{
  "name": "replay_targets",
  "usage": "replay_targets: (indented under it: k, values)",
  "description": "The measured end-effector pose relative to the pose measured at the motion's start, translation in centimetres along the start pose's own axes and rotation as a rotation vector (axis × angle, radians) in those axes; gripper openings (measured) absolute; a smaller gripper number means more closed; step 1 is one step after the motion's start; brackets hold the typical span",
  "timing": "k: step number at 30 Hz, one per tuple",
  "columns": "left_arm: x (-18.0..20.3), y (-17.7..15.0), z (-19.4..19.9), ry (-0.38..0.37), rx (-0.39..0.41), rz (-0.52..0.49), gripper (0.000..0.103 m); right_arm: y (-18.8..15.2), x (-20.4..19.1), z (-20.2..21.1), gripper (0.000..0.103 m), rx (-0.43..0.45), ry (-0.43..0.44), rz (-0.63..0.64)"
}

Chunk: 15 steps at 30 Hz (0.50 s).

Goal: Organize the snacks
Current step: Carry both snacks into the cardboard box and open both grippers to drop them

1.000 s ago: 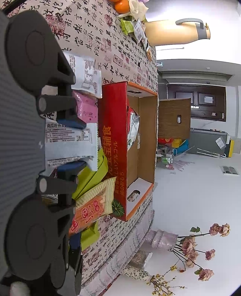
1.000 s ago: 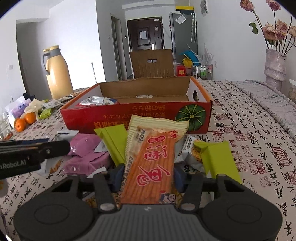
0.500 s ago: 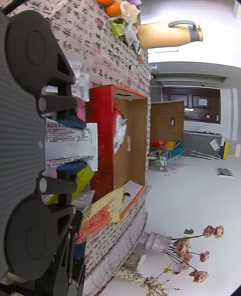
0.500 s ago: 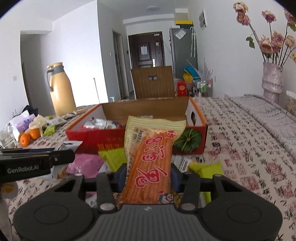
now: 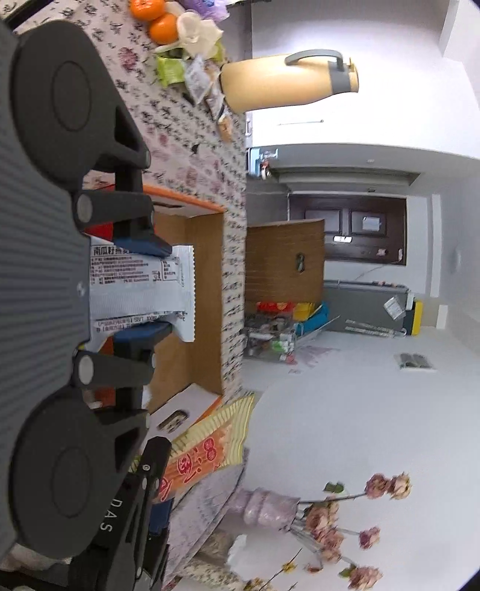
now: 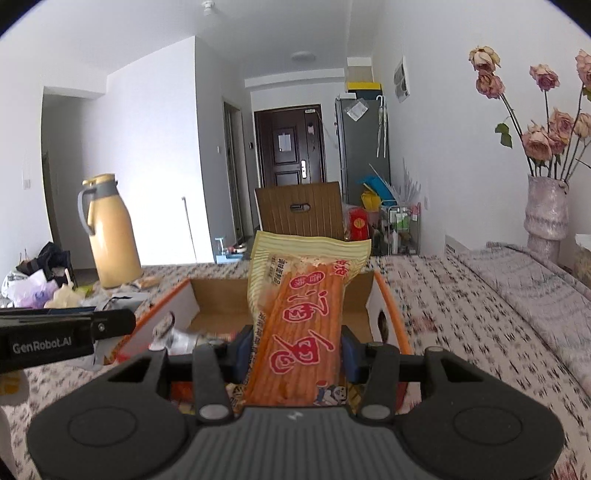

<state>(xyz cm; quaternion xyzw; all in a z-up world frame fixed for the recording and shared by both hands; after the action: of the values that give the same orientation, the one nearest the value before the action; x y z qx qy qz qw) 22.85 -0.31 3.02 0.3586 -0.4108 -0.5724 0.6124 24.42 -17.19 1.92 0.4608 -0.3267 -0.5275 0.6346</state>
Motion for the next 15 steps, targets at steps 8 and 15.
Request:
replay_targets:
  k: [8,15]
  values:
    - [-0.5,2.9,-3.7,0.062,0.014,0.033,0.039,2.7,0.9,-5.2,0.046,-0.011,-0.036,-0.007]
    - [-0.6,2.9,-8.1,0.134,-0.036,0.018,0.039,2.8,2.2,-10.2,0.046,-0.096,-0.078,-0.008]
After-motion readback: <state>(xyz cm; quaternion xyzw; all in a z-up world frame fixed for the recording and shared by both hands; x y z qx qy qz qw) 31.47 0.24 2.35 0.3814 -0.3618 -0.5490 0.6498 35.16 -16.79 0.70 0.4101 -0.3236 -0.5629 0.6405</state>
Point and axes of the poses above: each gripper's, at about its wrist camera, not at the fingertips, and z roughly against the way its jaws point, x to its right, y to its top, the point moved 8 cm from there along -z, roughly the way its jaws point, and after that the axes turned 2 degrees about z, right-handed, at the moved point
